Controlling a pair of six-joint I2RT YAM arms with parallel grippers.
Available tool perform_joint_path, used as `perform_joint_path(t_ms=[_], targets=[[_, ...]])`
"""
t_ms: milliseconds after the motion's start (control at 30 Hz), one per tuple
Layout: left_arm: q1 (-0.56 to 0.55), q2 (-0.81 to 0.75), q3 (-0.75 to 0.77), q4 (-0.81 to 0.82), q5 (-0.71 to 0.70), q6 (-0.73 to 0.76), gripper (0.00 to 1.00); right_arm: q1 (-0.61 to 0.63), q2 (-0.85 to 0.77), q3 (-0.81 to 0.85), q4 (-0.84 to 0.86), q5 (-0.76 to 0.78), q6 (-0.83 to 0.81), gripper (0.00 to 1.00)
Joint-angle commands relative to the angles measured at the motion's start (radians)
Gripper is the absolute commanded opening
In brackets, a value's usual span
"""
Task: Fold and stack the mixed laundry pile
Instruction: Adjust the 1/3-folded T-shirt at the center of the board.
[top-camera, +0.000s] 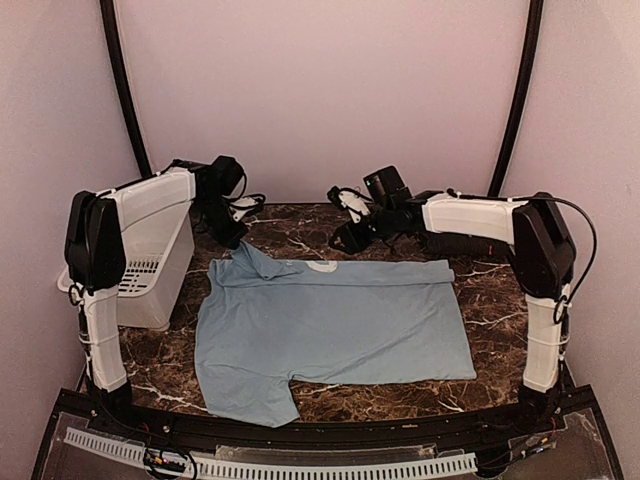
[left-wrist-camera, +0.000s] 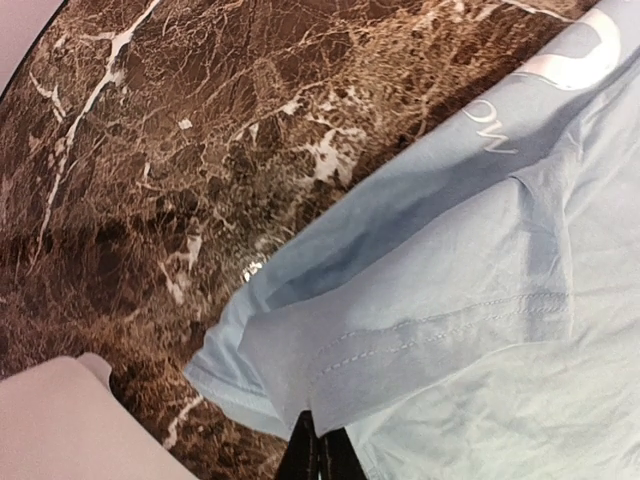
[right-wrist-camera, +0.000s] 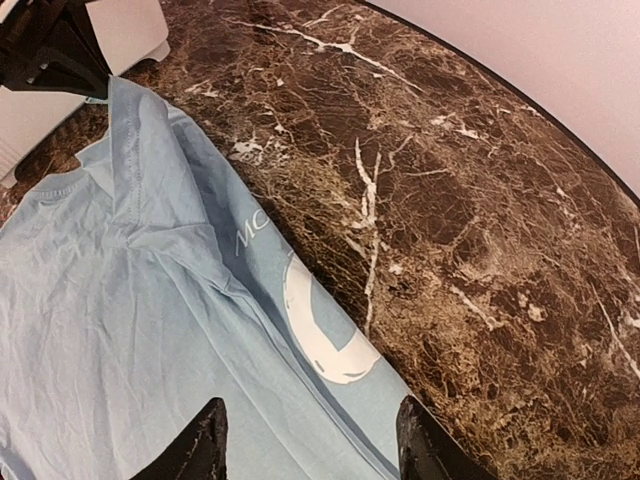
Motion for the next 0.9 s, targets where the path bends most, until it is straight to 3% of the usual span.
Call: perform_joint_path(t_ms=[0,267,600,867], targets=[[-0.034,-0.14,-0.091,-0.131,0.043,-0.081,0.0,0.008,-0.071,-0.068,0.136,-0.1,0.005,0.52],[-0.037,-0.192,-0.252,-0.084,0.155,-0.135,0.0,0.131,-0.09,-0.294,0.542,-0.171,-0.141,0.46],[-0.037,-0.164,-0.264,-0.078,0.214,-0.137,0.0,0.264,0.06,-0.23,0.603,-0.145,-0.309,0.39],[-0.036,-0.138,-0.243,-0.075,0.219,-0.137,0.0,0.286,0.182,-0.031,0.43,-0.063,-0.331,0.36]])
